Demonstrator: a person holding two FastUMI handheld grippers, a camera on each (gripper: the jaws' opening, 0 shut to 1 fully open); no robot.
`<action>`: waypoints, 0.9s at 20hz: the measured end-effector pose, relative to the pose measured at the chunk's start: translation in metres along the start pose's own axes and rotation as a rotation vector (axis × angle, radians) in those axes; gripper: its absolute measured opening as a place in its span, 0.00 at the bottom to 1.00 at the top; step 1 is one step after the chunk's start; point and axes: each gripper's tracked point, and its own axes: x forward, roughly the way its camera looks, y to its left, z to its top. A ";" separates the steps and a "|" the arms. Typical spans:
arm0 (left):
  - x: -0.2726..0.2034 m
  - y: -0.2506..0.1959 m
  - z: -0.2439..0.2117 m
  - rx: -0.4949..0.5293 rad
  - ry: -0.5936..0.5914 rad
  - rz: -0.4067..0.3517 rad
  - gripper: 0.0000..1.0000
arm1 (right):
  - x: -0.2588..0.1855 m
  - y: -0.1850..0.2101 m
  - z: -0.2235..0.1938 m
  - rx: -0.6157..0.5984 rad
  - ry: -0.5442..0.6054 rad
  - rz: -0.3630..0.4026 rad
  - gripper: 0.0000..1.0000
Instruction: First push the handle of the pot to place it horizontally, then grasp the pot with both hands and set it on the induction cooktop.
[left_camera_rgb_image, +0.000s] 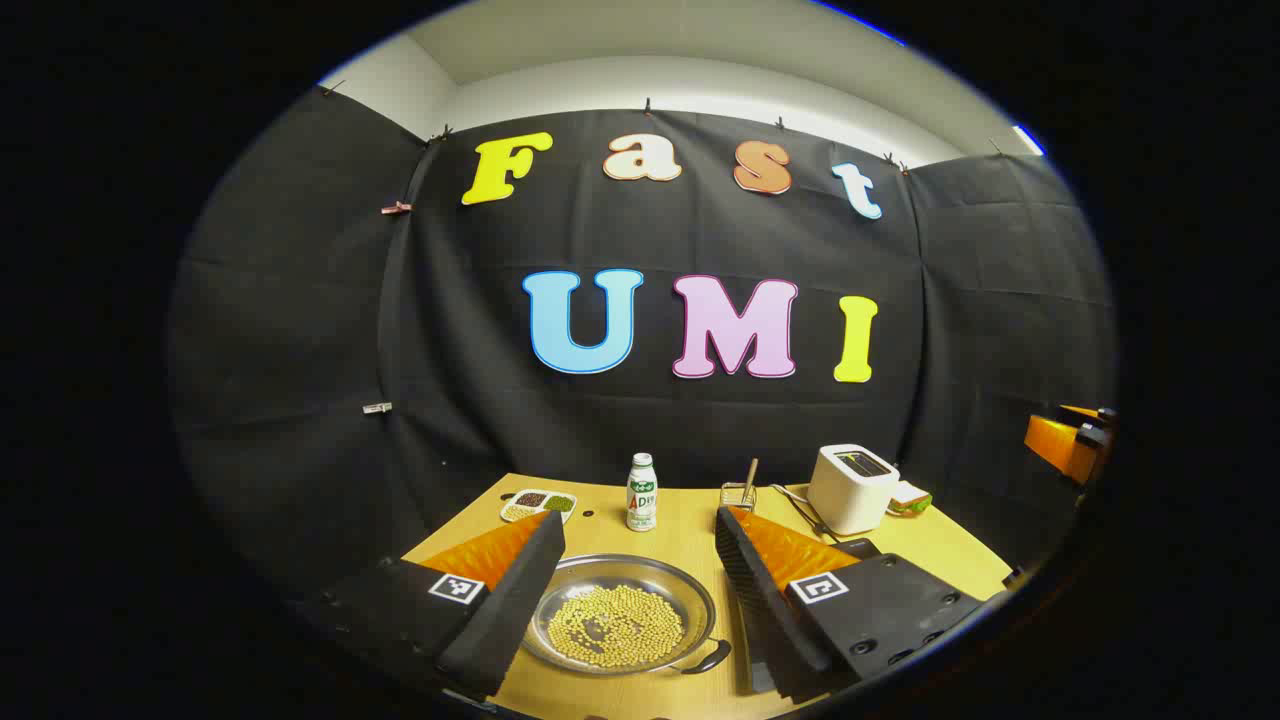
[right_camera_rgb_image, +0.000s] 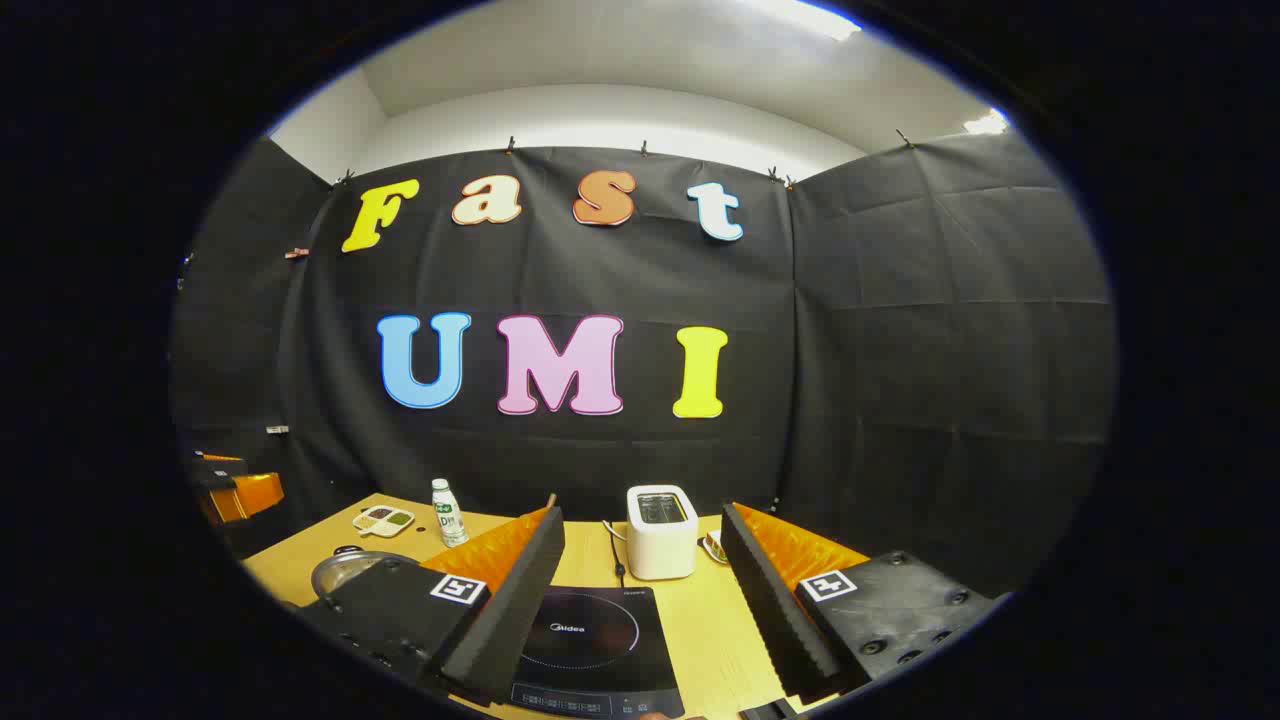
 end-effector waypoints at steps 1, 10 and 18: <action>0.000 0.000 0.000 0.006 0.002 -0.003 0.95 | 0.000 0.001 -0.001 0.003 0.005 0.000 0.98; -0.001 -0.002 -0.009 0.049 0.001 -0.043 0.95 | -0.006 0.017 -0.005 0.013 0.026 0.011 0.98; -0.007 -0.008 -0.025 0.057 0.023 -0.082 0.95 | -0.014 0.018 -0.012 0.010 0.041 0.000 0.98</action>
